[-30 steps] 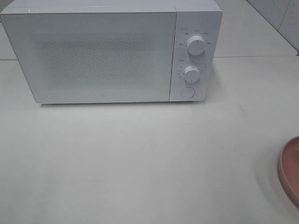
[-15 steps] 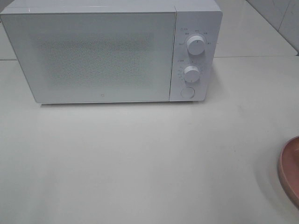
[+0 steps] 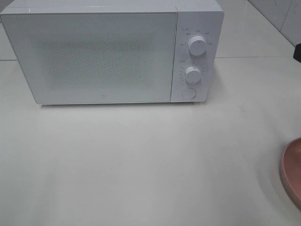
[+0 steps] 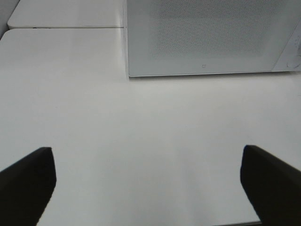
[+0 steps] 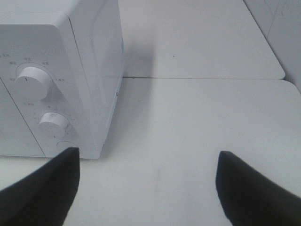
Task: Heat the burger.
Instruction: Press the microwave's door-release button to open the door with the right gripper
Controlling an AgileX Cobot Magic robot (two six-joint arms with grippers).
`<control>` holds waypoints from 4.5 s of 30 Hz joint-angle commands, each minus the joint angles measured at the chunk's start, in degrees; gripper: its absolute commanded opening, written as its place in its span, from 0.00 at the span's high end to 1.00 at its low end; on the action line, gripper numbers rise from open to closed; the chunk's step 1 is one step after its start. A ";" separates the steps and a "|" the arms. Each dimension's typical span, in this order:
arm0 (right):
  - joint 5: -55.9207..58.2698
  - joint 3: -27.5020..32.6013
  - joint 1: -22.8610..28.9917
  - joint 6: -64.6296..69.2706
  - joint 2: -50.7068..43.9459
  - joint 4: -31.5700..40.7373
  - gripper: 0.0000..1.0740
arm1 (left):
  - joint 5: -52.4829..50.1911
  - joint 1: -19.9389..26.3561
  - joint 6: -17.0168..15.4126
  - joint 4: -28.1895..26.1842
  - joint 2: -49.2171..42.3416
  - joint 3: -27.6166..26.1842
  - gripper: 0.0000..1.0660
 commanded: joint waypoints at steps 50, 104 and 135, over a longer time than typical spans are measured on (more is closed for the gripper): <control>-55.58 14.67 34.21 -38.33 22.12 49.85 0.29 | -0.69 0.11 0.06 -0.06 -1.03 0.17 0.06; -61.42 6.65 49.10 50.82 42.46 59.30 0.97 | -0.69 0.11 0.06 -0.06 -1.03 0.17 0.06; -52.88 -1.09 37.59 62.22 49.56 45.89 1.00 | -0.69 0.11 0.06 -0.06 -1.03 0.17 0.06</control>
